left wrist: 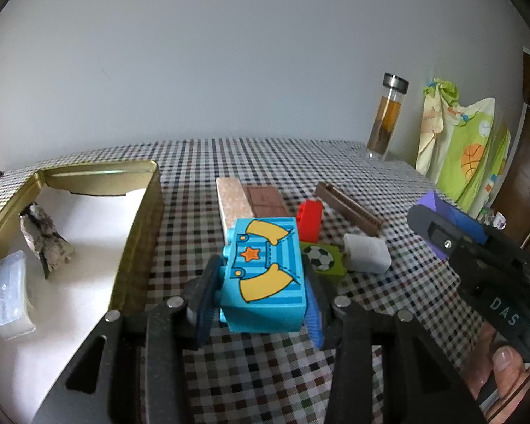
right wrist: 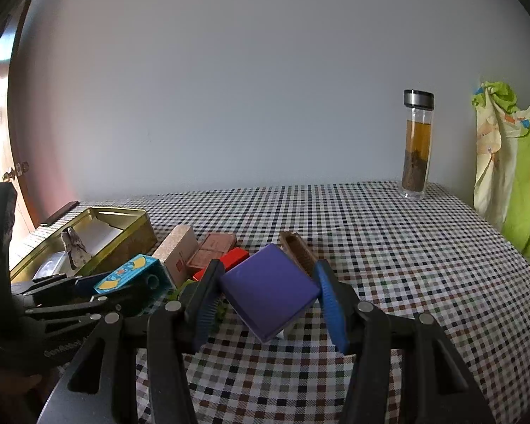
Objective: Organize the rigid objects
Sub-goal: 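Lift the blue brick with the left tool while the right tool carries the purple block toward the tin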
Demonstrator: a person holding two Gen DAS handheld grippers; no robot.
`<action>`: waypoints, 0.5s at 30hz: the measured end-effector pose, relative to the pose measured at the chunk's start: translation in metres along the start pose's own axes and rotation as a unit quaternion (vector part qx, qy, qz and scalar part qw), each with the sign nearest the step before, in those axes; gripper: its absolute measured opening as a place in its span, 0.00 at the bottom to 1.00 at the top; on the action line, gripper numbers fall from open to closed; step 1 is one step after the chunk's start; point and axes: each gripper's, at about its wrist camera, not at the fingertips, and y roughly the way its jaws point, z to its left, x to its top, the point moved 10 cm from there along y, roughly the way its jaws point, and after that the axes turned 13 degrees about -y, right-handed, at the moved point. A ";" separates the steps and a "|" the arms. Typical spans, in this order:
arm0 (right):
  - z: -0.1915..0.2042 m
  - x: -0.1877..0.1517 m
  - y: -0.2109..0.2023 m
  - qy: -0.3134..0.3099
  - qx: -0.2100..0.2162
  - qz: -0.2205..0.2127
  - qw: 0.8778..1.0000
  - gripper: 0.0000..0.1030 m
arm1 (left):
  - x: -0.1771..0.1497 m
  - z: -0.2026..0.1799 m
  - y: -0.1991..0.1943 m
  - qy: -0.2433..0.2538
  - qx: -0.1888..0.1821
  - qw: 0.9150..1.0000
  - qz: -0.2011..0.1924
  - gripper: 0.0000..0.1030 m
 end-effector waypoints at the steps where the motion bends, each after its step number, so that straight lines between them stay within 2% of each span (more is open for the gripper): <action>1: 0.000 0.001 -0.001 -0.001 -0.001 -0.003 1.000 0.54 | 0.001 0.000 -0.002 0.001 0.000 1.000 -0.005 0.40; 15: -0.001 0.009 -0.021 -0.008 -0.025 -0.052 0.998 0.54 | 0.015 -0.004 -0.039 0.024 0.015 0.994 -0.110 0.40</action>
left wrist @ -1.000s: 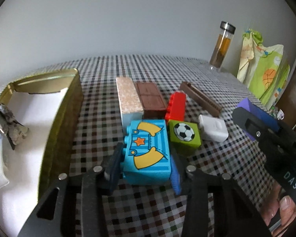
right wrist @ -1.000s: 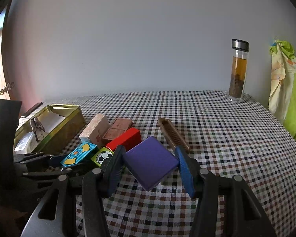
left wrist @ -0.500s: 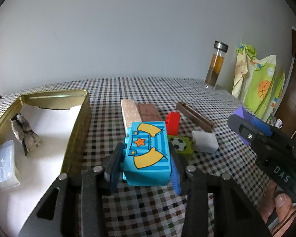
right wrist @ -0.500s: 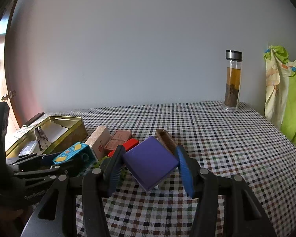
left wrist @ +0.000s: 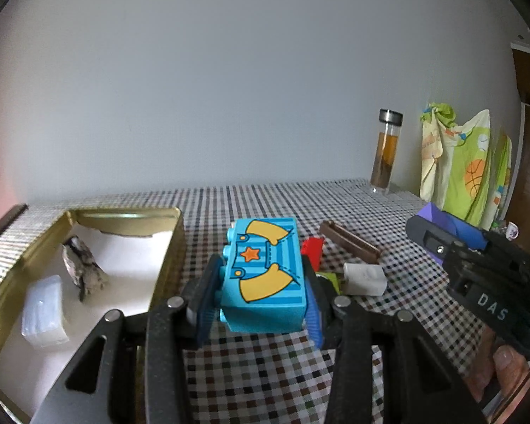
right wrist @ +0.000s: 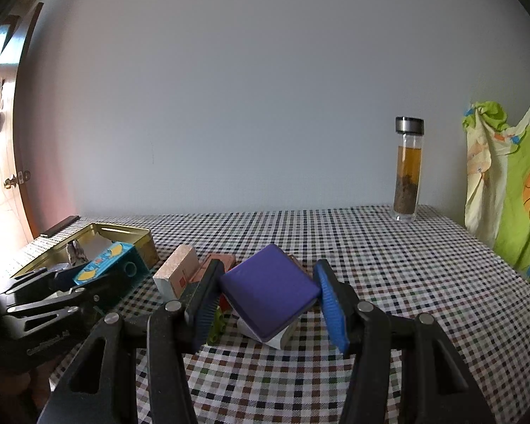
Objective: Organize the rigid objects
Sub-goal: 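Lift the blue brick with the left tool while the right tool carries the purple block toward the tin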
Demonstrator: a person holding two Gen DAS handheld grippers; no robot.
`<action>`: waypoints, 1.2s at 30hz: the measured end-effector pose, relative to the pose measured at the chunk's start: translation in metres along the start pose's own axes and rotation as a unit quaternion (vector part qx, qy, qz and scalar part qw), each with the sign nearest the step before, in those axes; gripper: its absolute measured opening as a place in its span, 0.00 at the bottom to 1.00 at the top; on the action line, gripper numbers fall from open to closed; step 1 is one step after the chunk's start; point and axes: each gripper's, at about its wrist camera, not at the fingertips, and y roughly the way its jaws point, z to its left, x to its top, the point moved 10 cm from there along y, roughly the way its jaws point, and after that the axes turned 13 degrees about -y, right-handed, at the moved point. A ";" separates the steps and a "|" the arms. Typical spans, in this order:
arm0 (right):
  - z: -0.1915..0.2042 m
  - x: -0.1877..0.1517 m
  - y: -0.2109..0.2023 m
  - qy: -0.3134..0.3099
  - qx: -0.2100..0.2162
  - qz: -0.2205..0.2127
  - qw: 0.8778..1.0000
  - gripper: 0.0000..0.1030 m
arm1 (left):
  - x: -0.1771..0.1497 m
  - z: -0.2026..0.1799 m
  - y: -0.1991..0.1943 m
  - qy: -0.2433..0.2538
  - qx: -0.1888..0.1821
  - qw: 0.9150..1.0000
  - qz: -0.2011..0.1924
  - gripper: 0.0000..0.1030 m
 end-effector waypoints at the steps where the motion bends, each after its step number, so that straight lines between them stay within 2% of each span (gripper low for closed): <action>1: 0.000 0.001 -0.001 -0.001 -0.002 -0.002 1.000 0.54 | 0.001 0.000 -0.002 0.002 0.001 1.000 -0.005 0.40; 16: 0.026 0.011 -0.006 -0.018 0.003 -0.020 1.000 0.54 | 0.009 0.008 -0.021 0.002 0.009 0.999 -0.044 0.40; 36: 0.048 0.015 -0.013 -0.026 0.016 -0.030 0.999 0.54 | 0.011 0.022 -0.039 -0.004 0.015 0.998 -0.065 0.40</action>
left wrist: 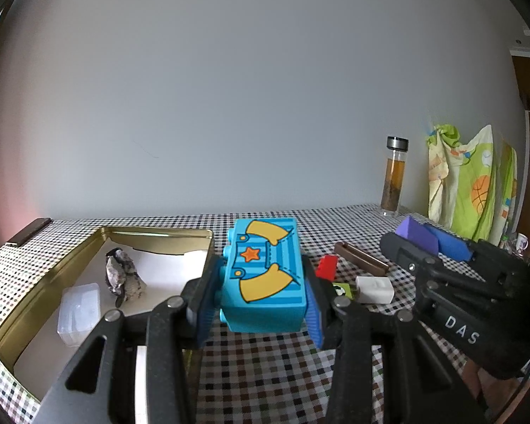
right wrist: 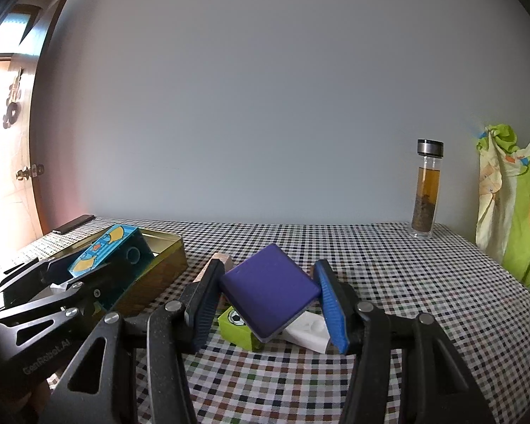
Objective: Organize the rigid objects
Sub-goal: 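Lift the blue brick with the left tool while the right tool carries the purple block toward the tin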
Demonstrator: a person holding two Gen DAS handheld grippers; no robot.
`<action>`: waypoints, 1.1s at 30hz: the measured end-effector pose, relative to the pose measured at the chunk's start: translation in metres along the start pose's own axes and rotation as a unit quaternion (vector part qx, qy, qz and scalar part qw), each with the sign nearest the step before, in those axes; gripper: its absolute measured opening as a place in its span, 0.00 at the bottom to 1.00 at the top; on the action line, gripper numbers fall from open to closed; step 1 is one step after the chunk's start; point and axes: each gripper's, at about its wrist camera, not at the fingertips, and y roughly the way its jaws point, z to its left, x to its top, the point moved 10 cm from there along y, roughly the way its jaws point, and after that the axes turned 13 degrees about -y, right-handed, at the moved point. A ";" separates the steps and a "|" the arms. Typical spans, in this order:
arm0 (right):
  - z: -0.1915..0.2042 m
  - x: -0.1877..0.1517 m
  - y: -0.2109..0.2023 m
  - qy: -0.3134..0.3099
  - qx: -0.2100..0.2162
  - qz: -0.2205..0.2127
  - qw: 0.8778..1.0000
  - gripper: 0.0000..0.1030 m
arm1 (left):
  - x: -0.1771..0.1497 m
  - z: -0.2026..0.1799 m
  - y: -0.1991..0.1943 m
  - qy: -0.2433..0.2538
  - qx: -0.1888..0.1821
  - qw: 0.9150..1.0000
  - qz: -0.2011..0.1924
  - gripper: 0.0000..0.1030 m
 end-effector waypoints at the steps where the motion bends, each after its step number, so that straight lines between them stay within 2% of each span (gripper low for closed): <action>1: 0.002 0.001 0.000 -0.001 0.002 -0.001 1.000 0.54 | 0.000 0.001 -0.001 -0.001 0.001 1.000 -0.001 0.40; 10: 0.011 0.003 -0.002 -0.005 0.011 -0.004 1.000 0.54 | 0.003 0.011 -0.007 -0.002 0.007 1.000 -0.013 0.40; 22: 0.021 0.006 0.000 -0.007 0.019 -0.007 1.000 0.54 | 0.008 0.035 -0.010 -0.028 0.016 0.999 -0.017 0.40; 33: 0.036 0.009 -0.001 -0.013 0.032 -0.011 0.999 0.54 | 0.012 0.056 -0.014 -0.033 0.037 0.998 -0.031 0.40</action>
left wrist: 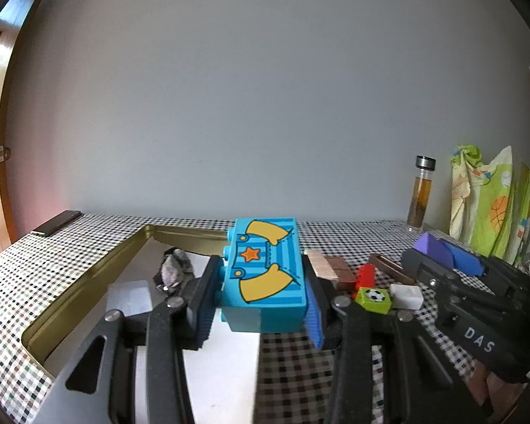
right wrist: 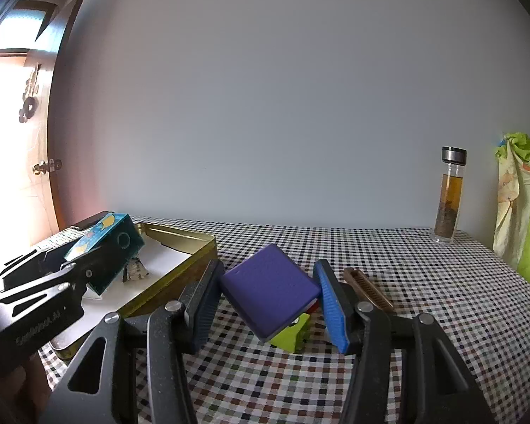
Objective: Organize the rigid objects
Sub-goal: 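Lift the blue brick with the left tool while the right tool carries the purple block toward the tin, then carry the blue brick and purple block over the tin with both tools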
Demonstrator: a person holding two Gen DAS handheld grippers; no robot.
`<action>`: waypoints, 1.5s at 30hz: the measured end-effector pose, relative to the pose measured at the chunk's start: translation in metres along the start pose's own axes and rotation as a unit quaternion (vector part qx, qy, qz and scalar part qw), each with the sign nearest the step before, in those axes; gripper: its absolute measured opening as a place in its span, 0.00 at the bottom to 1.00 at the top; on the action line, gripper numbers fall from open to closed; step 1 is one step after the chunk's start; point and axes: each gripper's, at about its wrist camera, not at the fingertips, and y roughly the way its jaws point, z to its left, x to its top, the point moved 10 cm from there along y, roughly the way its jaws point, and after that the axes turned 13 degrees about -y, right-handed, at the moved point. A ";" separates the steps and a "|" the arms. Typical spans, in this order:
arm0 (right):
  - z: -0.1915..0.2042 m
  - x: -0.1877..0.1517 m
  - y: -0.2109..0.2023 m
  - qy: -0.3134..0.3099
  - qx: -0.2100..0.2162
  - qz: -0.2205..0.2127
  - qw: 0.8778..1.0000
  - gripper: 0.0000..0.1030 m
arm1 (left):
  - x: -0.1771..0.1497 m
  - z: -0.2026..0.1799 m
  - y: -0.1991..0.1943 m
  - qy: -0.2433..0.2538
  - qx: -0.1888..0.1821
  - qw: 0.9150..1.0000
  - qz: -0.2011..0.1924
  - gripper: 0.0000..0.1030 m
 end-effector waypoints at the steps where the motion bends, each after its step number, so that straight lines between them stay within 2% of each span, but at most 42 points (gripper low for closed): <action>1: 0.001 0.000 0.000 -0.001 0.001 0.000 1.000 0.54 | 0.001 0.002 0.000 -0.001 0.001 1.000 0.000 0.40; 32: 0.054 0.012 0.010 -0.022 0.055 -0.012 0.998 0.54 | 0.009 0.045 -0.010 -0.020 0.030 0.999 -0.005 0.40; 45: 0.065 0.013 0.009 -0.026 0.068 -0.012 0.997 0.54 | 0.013 0.069 -0.014 -0.036 0.047 0.998 -0.007 0.40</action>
